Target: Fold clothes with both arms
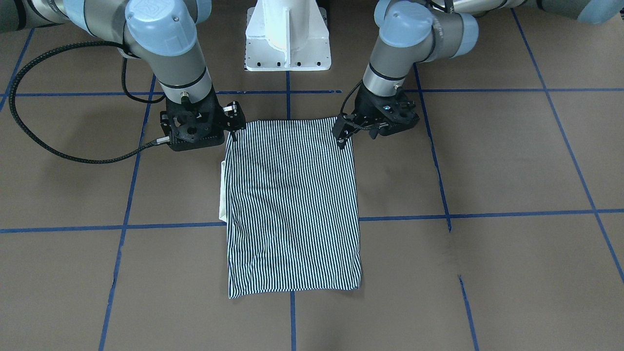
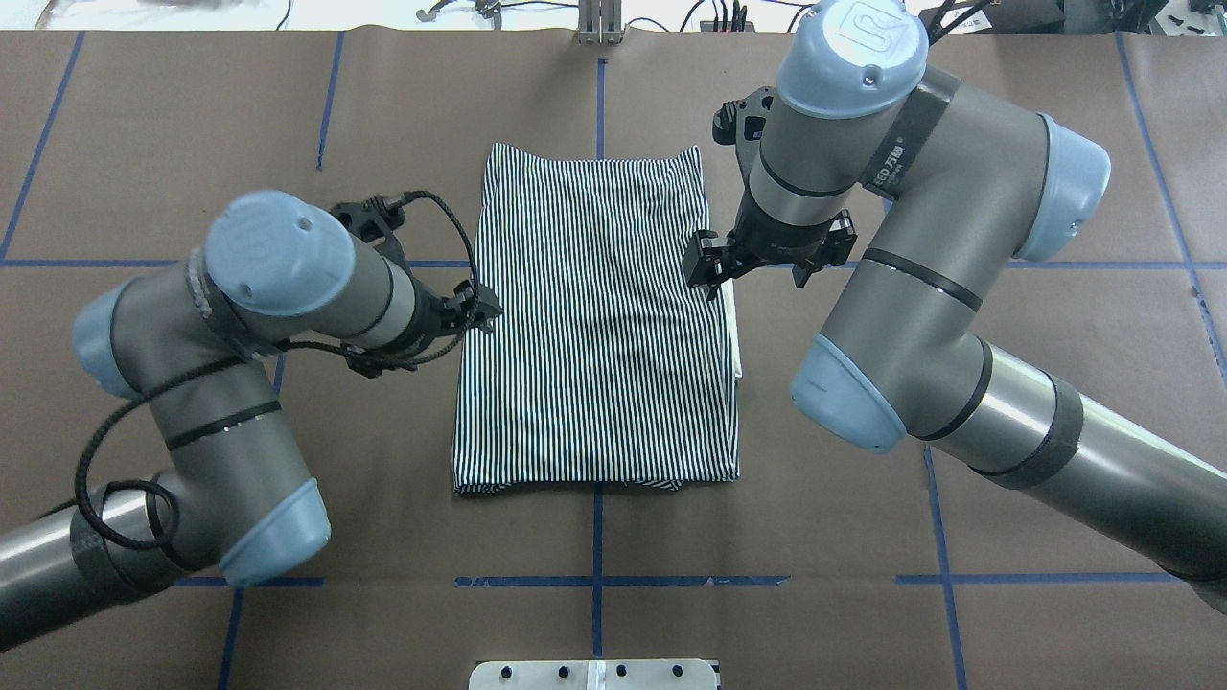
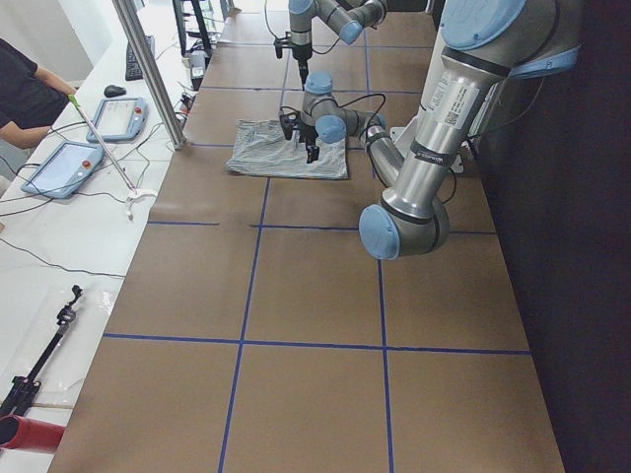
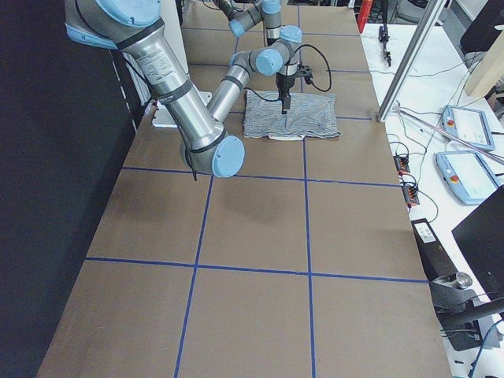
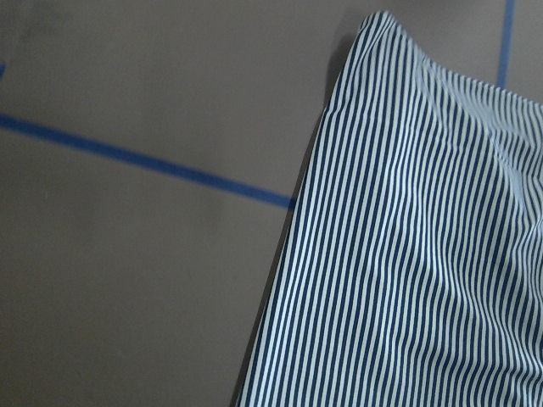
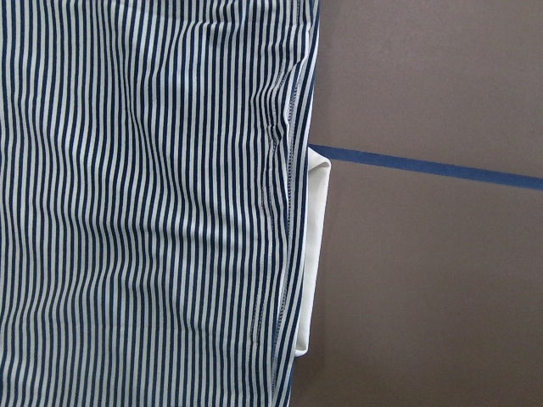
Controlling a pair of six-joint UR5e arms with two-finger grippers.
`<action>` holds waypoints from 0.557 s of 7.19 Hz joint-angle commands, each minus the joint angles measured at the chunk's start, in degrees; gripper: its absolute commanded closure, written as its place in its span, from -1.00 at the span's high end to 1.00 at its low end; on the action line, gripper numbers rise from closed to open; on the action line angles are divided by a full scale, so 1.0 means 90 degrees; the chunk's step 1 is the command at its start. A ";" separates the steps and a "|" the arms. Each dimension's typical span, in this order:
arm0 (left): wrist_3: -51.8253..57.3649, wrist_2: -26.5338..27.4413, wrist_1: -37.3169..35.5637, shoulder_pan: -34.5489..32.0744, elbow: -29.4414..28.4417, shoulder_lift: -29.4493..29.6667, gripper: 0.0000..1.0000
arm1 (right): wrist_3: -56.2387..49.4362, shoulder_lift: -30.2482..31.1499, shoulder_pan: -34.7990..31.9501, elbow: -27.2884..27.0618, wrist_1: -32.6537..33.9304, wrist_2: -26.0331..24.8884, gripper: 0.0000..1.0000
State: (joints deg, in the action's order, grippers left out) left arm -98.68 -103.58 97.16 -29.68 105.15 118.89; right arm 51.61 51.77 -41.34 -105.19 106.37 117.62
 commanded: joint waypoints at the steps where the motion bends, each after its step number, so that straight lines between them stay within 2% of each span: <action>1: -0.1434 0.0599 -0.0938 0.0748 0.0035 0.0236 1.00 | 0.0738 0.0165 0.0052 -0.0060 -0.0556 0.0017 1.00; 2: -0.1709 0.0726 -0.1058 0.1087 0.0006 0.0199 0.99 | 0.0992 0.0215 0.0091 -0.0060 -0.0675 0.0007 1.00; 4: -0.1750 0.0912 -0.1059 0.1188 -0.0208 0.0189 0.99 | 0.1121 0.0215 0.0111 -0.0060 -0.0686 0.0007 1.00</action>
State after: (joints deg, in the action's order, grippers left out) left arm -113.65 -96.26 87.99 -19.80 104.26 120.71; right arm 60.87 53.60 -40.46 -105.73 100.52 117.70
